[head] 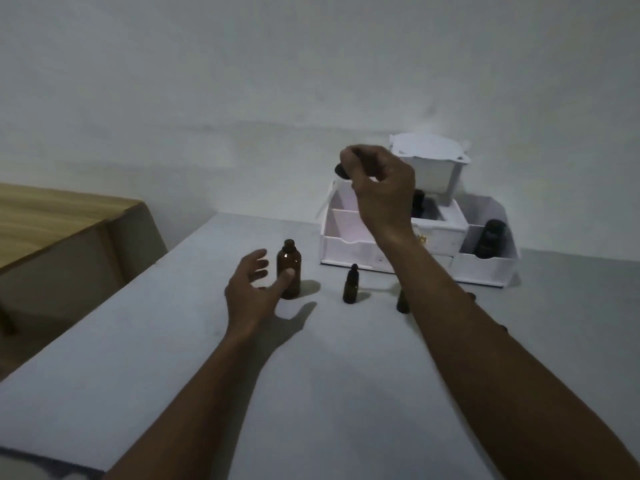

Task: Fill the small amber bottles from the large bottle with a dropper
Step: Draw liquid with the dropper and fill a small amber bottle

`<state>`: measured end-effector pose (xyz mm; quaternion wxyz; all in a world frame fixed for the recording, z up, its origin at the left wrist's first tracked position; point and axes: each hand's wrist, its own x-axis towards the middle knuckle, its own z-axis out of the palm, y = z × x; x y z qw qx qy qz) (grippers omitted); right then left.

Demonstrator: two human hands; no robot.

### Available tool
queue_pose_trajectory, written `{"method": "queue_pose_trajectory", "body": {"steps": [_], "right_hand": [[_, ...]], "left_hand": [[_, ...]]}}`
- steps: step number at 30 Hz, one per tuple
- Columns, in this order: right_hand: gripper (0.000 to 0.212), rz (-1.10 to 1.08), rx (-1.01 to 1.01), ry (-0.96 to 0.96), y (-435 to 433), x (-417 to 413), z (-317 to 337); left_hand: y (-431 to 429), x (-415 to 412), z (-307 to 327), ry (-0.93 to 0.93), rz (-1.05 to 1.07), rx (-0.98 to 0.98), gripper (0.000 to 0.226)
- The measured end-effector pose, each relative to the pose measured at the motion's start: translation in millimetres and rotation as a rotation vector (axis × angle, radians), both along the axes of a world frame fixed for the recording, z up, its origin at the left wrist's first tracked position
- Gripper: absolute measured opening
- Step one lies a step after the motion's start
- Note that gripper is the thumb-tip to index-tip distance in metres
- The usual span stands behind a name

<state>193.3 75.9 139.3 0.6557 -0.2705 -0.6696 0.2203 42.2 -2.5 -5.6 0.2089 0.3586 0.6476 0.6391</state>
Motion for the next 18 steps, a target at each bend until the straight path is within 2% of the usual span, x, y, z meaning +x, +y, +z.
{"method": "queue_pose_trajectory", "body": {"steps": [3, 7, 10, 13, 18], "right_hand": [[0.009, -0.058, -0.01, 0.068, -2, 45, -2], [0.012, -0.208, -0.019, 0.044, -2, 106, -19], [0.016, -0.295, -0.08, 0.025, 3, 144, -33], [0.018, -0.336, -0.107, 0.045, 4, 169, -45], [0.005, -0.384, -0.127, 0.077, 4, 191, -59]], "left_hand": [[-15, 22, 4, 0.006, 0.041, 0.039, 0.027], [-29, 76, 6, -0.033, -0.163, 0.002, 0.008], [-34, 127, 4, -0.04, -0.386, -0.101, 0.009], [-27, 170, 2, -0.06, -0.536, -0.174, 0.02], [11, 210, -7, 0.056, -0.56, -0.208, 0.042]]}}
